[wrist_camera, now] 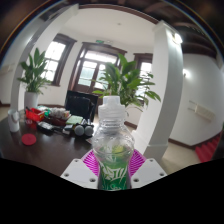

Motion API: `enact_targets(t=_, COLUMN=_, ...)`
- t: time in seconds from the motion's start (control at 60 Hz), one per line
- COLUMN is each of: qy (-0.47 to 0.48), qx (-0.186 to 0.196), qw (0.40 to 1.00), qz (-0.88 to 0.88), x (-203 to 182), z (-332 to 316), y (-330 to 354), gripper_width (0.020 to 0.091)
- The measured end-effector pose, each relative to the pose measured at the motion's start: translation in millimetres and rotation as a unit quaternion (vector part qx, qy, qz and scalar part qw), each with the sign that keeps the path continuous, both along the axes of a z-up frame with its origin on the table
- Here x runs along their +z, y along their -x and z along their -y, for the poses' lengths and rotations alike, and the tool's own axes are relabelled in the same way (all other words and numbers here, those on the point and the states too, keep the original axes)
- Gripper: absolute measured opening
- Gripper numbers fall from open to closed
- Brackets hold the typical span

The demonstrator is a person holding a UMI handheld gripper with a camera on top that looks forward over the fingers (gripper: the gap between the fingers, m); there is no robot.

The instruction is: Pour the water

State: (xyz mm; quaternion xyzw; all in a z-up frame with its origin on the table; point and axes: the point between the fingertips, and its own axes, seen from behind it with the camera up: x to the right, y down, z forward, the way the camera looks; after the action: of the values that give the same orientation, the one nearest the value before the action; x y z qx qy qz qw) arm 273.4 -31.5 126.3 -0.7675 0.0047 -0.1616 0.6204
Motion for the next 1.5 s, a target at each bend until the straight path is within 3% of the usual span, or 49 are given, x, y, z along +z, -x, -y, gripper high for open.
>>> enact_targets(t=0.2, qy=0.042, qx=0.049, qw=0.967, qz=0.248, x=37, z=-51, y=89, gripper_width=0.0323)
enact_targets(t=0.383, qy=0.043, qx=0.102, qw=0.878, qz=0.466, x=67, z=-108, y=206, gripper_width=0.0324)
enact_targets(t=0.517, qy=0.05, qx=0.131, qw=0.798, qz=0.586, x=59, z=-139, y=290, gripper_width=0.0333)
enact_targets(t=0.883, qy=0.022, qx=0.117, qw=0.531, qz=0.839, x=61, z=-168, y=403, gripper_width=0.0336)
enact_targets(t=0.967, qy=0.025, qx=0.115, qw=0.507, qz=0.854, x=56, z=-170, y=408, gripper_width=0.0336)
enact_targets(t=1.167, qy=0.026, qx=0.115, qw=0.559, qz=0.821, x=65, z=-169, y=402, gripper_width=0.0337)
enact_targets(t=1.233, qy=0.029, qx=0.122, qw=0.634, qz=0.763, x=69, z=-165, y=392, gripper_width=0.0337)
enact_targets(t=1.367, qy=0.038, qx=0.173, qw=0.823, qz=0.54, x=58, z=-157, y=385, gripper_width=0.0336)
enact_targets(t=1.383, qy=0.039, qx=0.194, qw=0.842, qz=0.501, x=58, z=-157, y=382, gripper_width=0.0337)
enact_targets(t=1.5, qy=0.042, qx=0.248, qw=0.936, qz=0.244, x=44, z=-144, y=395, gripper_width=0.0344)
